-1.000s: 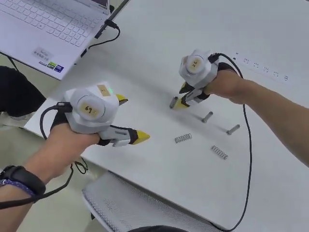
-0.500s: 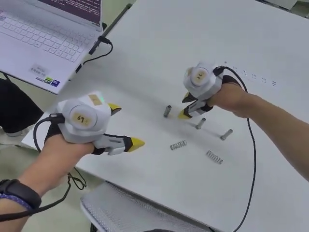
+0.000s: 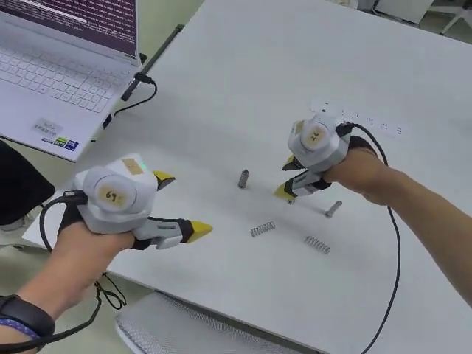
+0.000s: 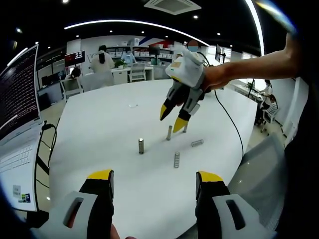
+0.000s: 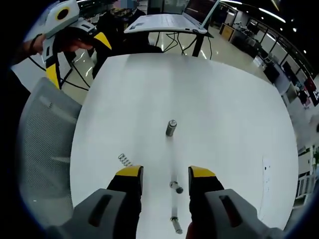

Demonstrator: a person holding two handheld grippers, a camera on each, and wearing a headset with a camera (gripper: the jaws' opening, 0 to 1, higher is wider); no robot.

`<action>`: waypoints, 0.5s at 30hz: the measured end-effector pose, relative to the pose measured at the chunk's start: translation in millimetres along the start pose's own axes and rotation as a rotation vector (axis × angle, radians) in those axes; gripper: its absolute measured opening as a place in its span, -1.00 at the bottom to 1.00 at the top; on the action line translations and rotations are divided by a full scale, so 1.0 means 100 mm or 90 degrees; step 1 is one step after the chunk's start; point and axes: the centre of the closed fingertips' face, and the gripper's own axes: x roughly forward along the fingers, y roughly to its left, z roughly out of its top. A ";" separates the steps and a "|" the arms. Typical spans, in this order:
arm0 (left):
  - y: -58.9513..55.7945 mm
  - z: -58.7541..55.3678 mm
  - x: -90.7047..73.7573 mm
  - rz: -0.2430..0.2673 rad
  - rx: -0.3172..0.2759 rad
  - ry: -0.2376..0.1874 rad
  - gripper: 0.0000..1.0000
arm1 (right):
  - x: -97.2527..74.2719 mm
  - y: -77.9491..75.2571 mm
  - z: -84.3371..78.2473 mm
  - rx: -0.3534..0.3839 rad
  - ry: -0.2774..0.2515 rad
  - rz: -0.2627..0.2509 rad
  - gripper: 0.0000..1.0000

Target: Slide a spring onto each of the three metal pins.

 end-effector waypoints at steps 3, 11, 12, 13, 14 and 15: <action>0.00 0.03 0.02 -0.001 0.004 -0.001 0.26 | -0.03 0.06 -0.09 0.011 0.000 -0.006 -0.27; 0.03 0.07 0.03 -0.003 0.013 -0.003 0.26 | -0.14 0.10 -0.25 0.075 -0.035 -0.030 -0.22; 0.03 0.08 0.03 -0.003 0.014 -0.003 0.26 | -0.14 0.10 -0.25 0.078 -0.038 -0.031 -0.22; 0.04 0.10 0.03 -0.003 0.016 -0.003 0.26 | -0.15 0.08 -0.27 0.089 -0.048 -0.035 -0.21; 0.04 0.11 0.03 -0.003 0.017 -0.003 0.26 | -0.18 0.09 -0.27 0.099 -0.056 -0.042 -0.21; 0.04 0.12 0.03 -0.003 0.018 -0.004 0.26 | -0.22 0.08 -0.28 0.109 -0.065 -0.049 -0.21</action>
